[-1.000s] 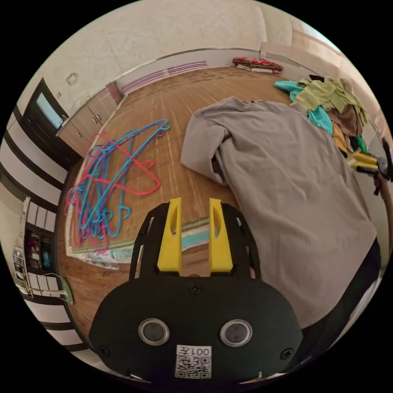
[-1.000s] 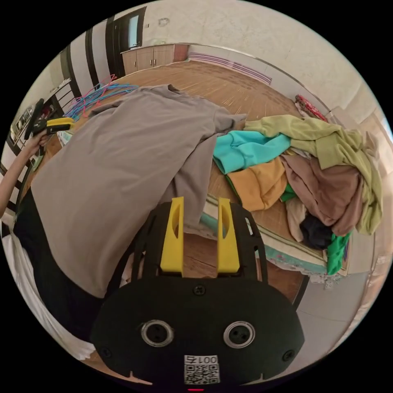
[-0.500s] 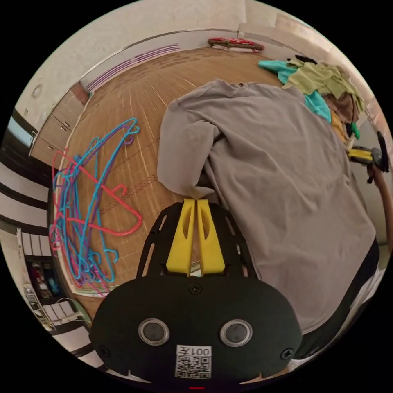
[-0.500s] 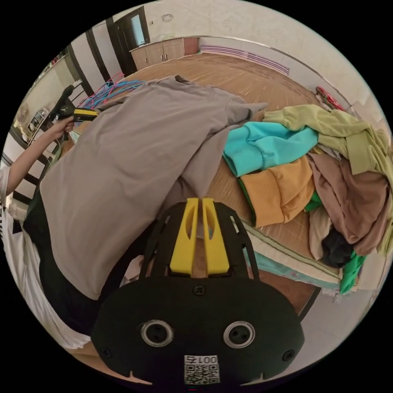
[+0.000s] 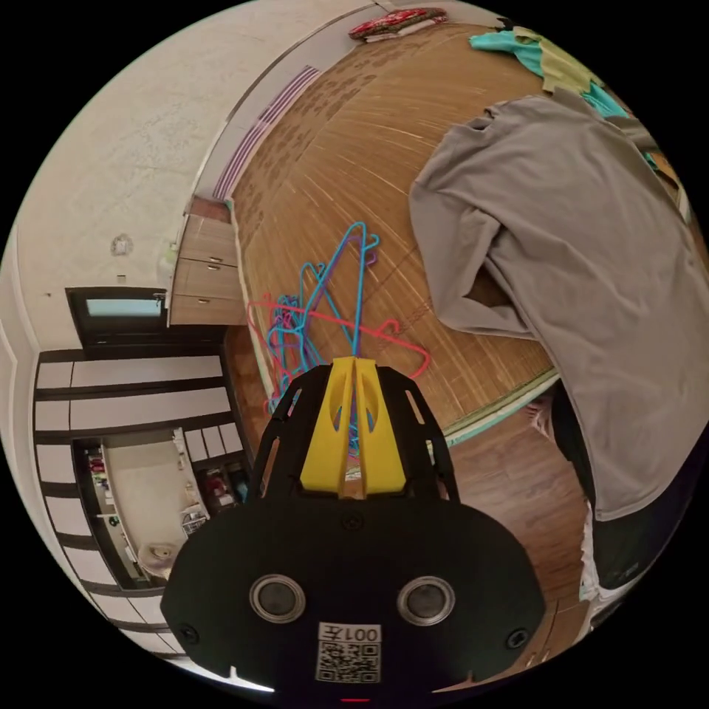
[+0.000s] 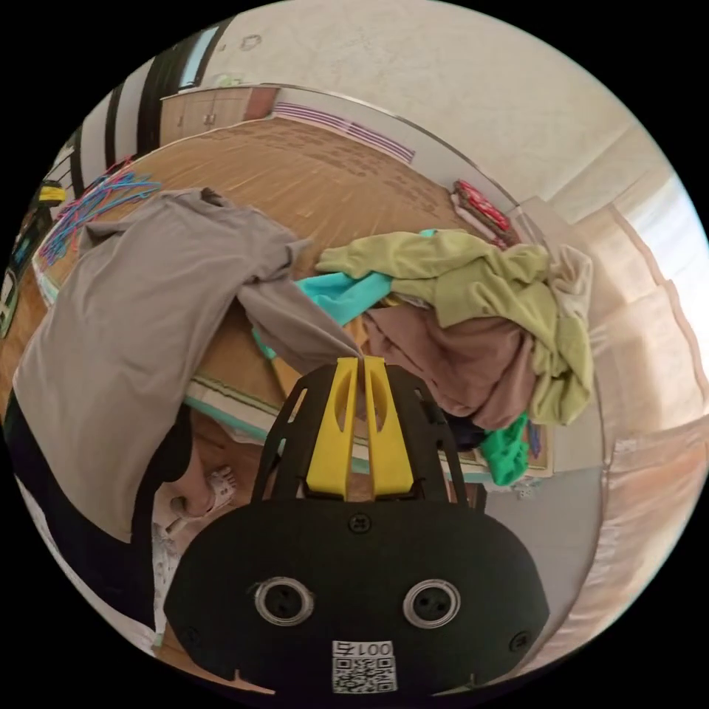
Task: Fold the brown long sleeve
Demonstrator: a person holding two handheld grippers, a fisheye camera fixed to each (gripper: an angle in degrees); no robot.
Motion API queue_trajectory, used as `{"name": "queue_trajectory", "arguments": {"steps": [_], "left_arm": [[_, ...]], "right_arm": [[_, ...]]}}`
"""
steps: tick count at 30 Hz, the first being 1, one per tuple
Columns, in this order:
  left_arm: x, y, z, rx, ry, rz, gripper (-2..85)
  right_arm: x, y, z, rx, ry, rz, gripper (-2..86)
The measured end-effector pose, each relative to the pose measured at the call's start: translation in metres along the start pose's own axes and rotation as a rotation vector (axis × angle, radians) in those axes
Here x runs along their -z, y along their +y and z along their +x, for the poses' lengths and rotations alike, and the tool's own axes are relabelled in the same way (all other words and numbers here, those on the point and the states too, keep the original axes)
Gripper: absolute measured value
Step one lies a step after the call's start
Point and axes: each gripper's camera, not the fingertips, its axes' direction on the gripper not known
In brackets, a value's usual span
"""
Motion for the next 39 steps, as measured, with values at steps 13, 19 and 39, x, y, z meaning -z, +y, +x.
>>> {"name": "queue_trajectory", "arguments": {"steps": [13, 19, 39], "left_arm": [[-0.040, -0.022, 0.054, 0.140, 0.439, 0.119, 7.3], [-0.050, -0.047, 0.062, 0.158, 0.292, 0.033, 1.9], [0.038, -0.100, -0.051, 0.064, 0.275, 0.329, 5.8]], "right_arm": [[-0.043, 0.038, 0.083, -0.306, 0.214, -0.350, 2.7], [-0.015, 0.052, 0.084, -0.396, 0.293, -0.297, 5.1], [-0.059, -0.222, -0.014, 0.049, -0.431, 0.094, 10.9]]}}
